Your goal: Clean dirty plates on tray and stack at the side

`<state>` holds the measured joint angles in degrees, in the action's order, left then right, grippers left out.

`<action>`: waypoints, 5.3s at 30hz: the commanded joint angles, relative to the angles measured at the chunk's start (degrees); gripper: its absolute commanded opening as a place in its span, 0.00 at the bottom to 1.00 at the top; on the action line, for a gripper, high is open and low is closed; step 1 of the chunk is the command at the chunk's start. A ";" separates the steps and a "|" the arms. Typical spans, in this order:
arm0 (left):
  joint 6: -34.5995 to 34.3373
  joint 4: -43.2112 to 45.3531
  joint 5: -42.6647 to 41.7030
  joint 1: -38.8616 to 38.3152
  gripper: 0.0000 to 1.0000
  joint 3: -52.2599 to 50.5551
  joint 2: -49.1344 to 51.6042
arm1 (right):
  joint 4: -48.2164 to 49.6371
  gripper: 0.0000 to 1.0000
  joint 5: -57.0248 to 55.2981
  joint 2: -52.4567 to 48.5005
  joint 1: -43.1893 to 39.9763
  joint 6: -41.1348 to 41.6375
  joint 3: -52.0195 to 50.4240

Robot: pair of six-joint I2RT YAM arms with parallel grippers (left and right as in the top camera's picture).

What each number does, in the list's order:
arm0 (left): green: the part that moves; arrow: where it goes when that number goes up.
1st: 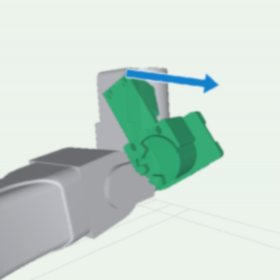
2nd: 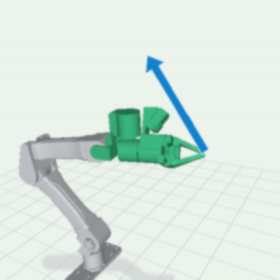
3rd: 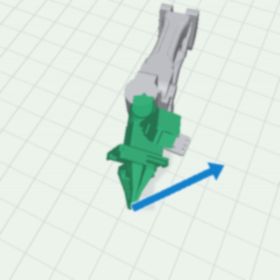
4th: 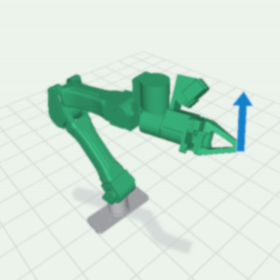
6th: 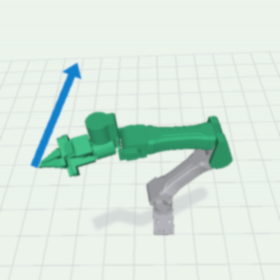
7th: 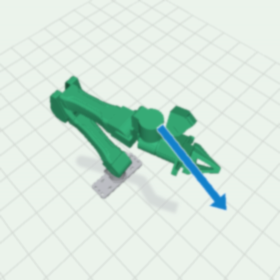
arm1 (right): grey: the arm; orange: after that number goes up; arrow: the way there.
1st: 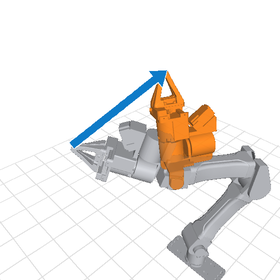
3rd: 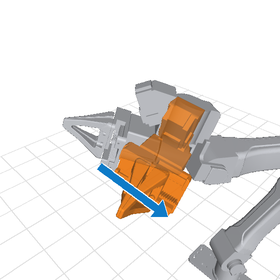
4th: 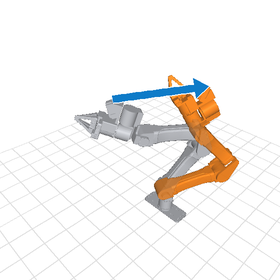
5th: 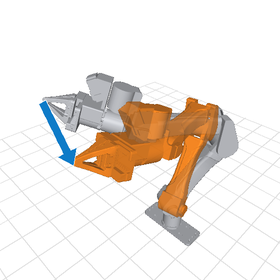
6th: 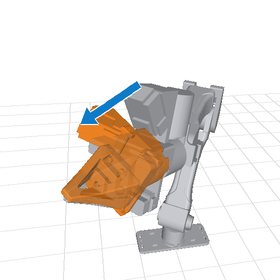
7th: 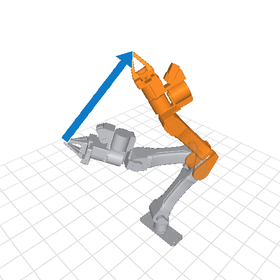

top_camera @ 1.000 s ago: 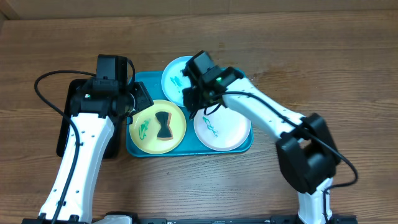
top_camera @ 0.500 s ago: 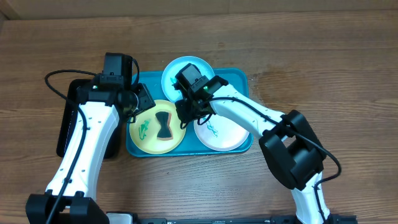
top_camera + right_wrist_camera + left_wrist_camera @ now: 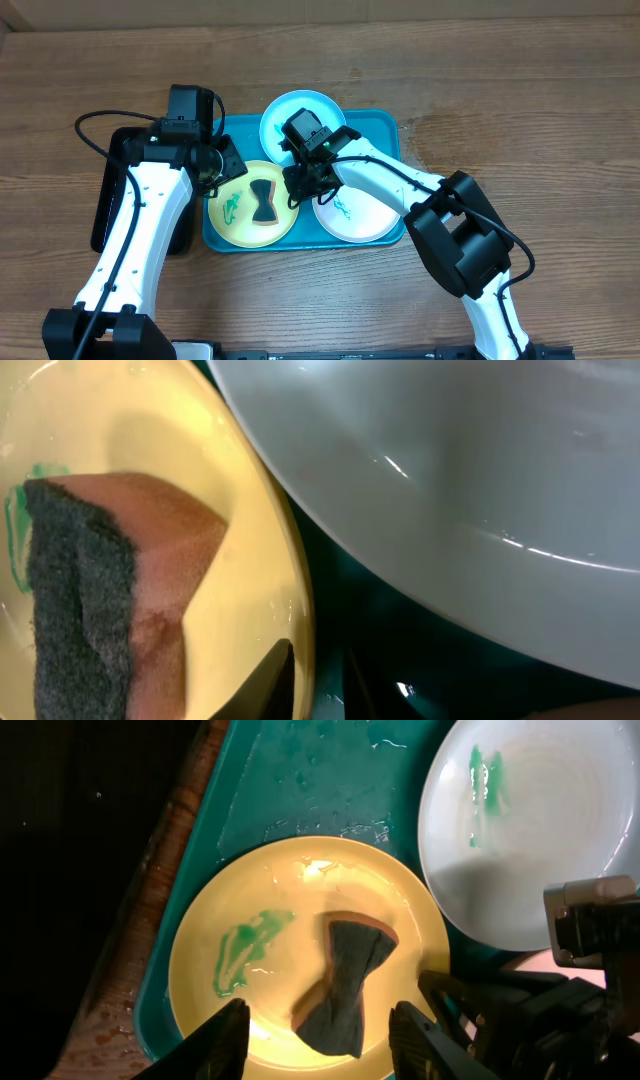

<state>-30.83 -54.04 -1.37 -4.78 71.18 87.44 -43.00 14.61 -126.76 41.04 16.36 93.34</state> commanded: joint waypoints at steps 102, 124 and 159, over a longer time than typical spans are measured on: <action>5.49 -4.85 27.61 0.96 0.04 3.78 19.43 | 0.17 0.15 -1.05 -1.31 0.46 -0.50 0.63; 17.20 6.05 -5.27 0.96 0.04 -10.58 17.25 | 1.86 0.09 -2.36 -1.31 -1.05 3.82 0.66; 1.51 -0.52 14.97 13.35 0.04 7.78 0.87 | -0.17 0.04 -32.92 9.09 4.61 -7.96 8.39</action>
<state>-27.62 -53.65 17.34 4.21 78.24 89.10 -43.70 -2.94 -122.61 43.81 13.61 98.39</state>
